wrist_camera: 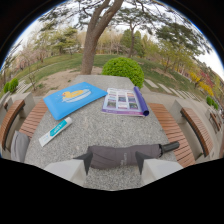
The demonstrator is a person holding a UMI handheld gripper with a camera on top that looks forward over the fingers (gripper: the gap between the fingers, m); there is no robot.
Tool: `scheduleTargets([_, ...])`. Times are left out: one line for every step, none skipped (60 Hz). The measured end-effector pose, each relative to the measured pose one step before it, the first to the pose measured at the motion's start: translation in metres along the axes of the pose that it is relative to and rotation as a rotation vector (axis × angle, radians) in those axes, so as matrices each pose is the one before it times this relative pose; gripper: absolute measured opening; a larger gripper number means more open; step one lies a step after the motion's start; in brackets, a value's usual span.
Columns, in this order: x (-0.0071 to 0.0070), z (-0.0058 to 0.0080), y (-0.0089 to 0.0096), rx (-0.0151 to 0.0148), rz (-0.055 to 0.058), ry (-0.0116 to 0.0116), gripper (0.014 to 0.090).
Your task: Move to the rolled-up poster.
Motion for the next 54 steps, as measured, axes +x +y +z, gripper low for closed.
scheduleTargets([0.00308, 0.00421, -0.00250, 0.00093, -0.0028, -0.00103, 0.0847])
scheduleTargets([0.00287, 0.00435, -0.00261, 0.00140, -0.0021, -0.00010, 0.0845])
scheduleTargets([0.00179, 0.00431, -0.00326, 0.00256, -0.0017, -0.00041, 0.0846])
scheduleTargets([0.00231, 0.00483, -0.00321, 0.00275, -0.0018, -0.00196, 0.0845])
scheduleTargets([0.00212, 0.00471, -0.00298, 0.00237, -0.0018, -0.00192, 0.0844])
scheduleTargets([0.00215, 0.00458, -0.00267, 0.00102, -0.0011, -0.00122, 0.0845])
scheduleTargets([0.00225, 0.00465, -0.00285, 0.00128, -0.0004, -0.00089, 0.0845])
scheduleTargets([0.00200, 0.00458, -0.00302, 0.00228, -0.0001, -0.00154, 0.0847])
scheduleTargets([0.00155, 0.00497, -0.00323, 0.00252, -0.0005, -0.00301, 0.0848])
scheduleTargets([0.00126, 0.00459, -0.00309, 0.00137, -0.0009, -0.00213, 0.0847])
scheduleTargets([0.00219, 0.00465, -0.00251, 0.00101, -0.0005, -0.00063, 0.0847])
scheduleTargets([0.00227, 0.00485, -0.00278, 0.00102, -0.0003, 0.00087, 0.0846])
scheduleTargets([0.00201, 0.00471, -0.00321, 0.00201, -0.0002, 0.00048, 0.0848])
scheduleTargets([0.00150, 0.00563, -0.00359, 0.00296, -0.0002, -0.00210, 0.0848])
scheduleTargets([0.00174, 0.00490, -0.00350, 0.00222, 0.0003, -0.00064, 0.0848])
scheduleTargets([0.00175, 0.00478, -0.00363, 0.00167, 0.0013, 0.00051, 0.0848])
scheduleTargets([0.00188, 0.00490, -0.00313, 0.00123, 0.0013, 0.00172, 0.0848])
scheduleTargets([0.00175, 0.00489, -0.00309, 0.00183, 0.0003, 0.00094, 0.0848])
scheduleTargets([0.00207, 0.00565, -0.00308, 0.00259, 0.0004, -0.00162, 0.0849])
scheduleTargets([0.00171, 0.00454, -0.00295, 0.00083, 0.0008, 0.00003, 0.0848])
scheduleTargets([0.00216, 0.00499, -0.00301, 0.00039, 0.0015, 0.00253, 0.0845])
scheduleTargets([0.00210, 0.00502, -0.00312, 0.00068, 0.0011, 0.00340, 0.0847])
scheduleTargets([0.00147, 0.00514, -0.00328, 0.00122, 0.0007, 0.00152, 0.0848])
scheduleTargets([0.00130, 0.00590, -0.00310, 0.00189, 0.0009, -0.00126, 0.0846])
scheduleTargets([0.00124, 0.00600, -0.00332, 0.00150, 0.0024, 0.00102, 0.0847])
scheduleTargets([0.00151, 0.00500, -0.00325, 0.00174, 0.0032, 0.00222, 0.0848])
scheduleTargets([0.00141, 0.00500, -0.00328, 0.00226, 0.0024, 0.00218, 0.0849])
scheduleTargets([0.00081, 0.00545, -0.00318, 0.00179, 0.0010, 0.00060, 0.0848])
scheduleTargets([0.00135, 0.00536, -0.00302, -0.00030, 0.0007, 0.00021, 0.0845])
scheduleTargets([0.00153, 0.00477, -0.00328, -0.00027, 0.0012, 0.00102, 0.0846])
scheduleTargets([0.00114, 0.00501, -0.00294, 0.00001, 0.0015, 0.00190, 0.0846])
scheduleTargets([0.00073, 0.00501, -0.00309, 0.00122, 0.0010, 0.00064, 0.0848])
scheduleTargets([0.00038, 0.00515, -0.00345, 0.00194, 0.0011, -0.00069, 0.0848])
scheduleTargets([0.00056, 0.00527, -0.00341, 0.00225, 0.0014, -0.00050, 0.0846])
scheduleTargets([0.00076, 0.00563, -0.00309, 0.00120, 0.0013, 0.00044, 0.0846])
scheduleTargets([0.00075, 0.00509, -0.00315, 0.00175, 0.0007, 0.00106, 0.0847])
scheduleTargets([0.00055, 0.00513, -0.00304, 0.00121, -0.0003, 0.00041, 0.0848])
scheduleTargets([0.00029, 0.00509, -0.00289, 0.00087, -0.0001, -0.00050, 0.0848])
scheduleTargets([0.00051, 0.00488, -0.00292, 0.00020, 0.0006, 0.00043, 0.0847])
scheduleTargets([0.00037, 0.00564, -0.00290, 0.00074, -0.0008, 0.00091, 0.0847])
scheduleTargets([0.00026, 0.00518, -0.00312, 0.00140, -0.0011, 0.00033, 0.0848])
scheduleTargets([-0.00006, 0.00544, -0.00306, 0.00194, -0.0008, -0.00126, 0.0847])
scheduleTargets([-0.00022, 0.00543, -0.00282, 0.00145, 0.0005, -0.00161, 0.0846])
scheduleTargets([-0.00007, 0.00553, -0.00269, 0.00061, 0.0010, -0.00092, 0.0848])
scheduleTargets([0.00067, 0.00421, -0.00287, -0.00058, 0.0007, 0.00050, 0.0848])
scheduleTargets([-0.00023, 0.00614, -0.00304, 0.00009, 0.0003, -0.00126, 0.0847])
scheduleTargets([-0.00066, 0.00532, -0.00230, -0.00001, 0.0002, -0.00291, 0.0847])
scheduleTargets([-0.00023, 0.00544, -0.00231, 0.00025, 0.0004, -0.00234, 0.0847])
scheduleTargets([0.00008, 0.00564, -0.00267, 0.00009, 0.0008, 0.00021, 0.0847])
scheduleTargets([0.00039, 0.00528, -0.00263, 0.00050, 0.0000, 0.00179, 0.0846])
scheduleTargets([-0.00003, 0.00483, -0.00257, 0.00002, -0.0002, 0.00050, 0.0848])
scheduleTargets([-0.00051, 0.00501, -0.00240, -0.00041, 0.0011, -0.00163, 0.0845])
scheduleTargets([-0.00021, 0.00525, -0.00191, -0.00072, 0.0017, -0.00152, 0.0844])
scheduleTargets([-0.00010, 0.00504, -0.00183, -0.00064, 0.0020, -0.00097, 0.0843])
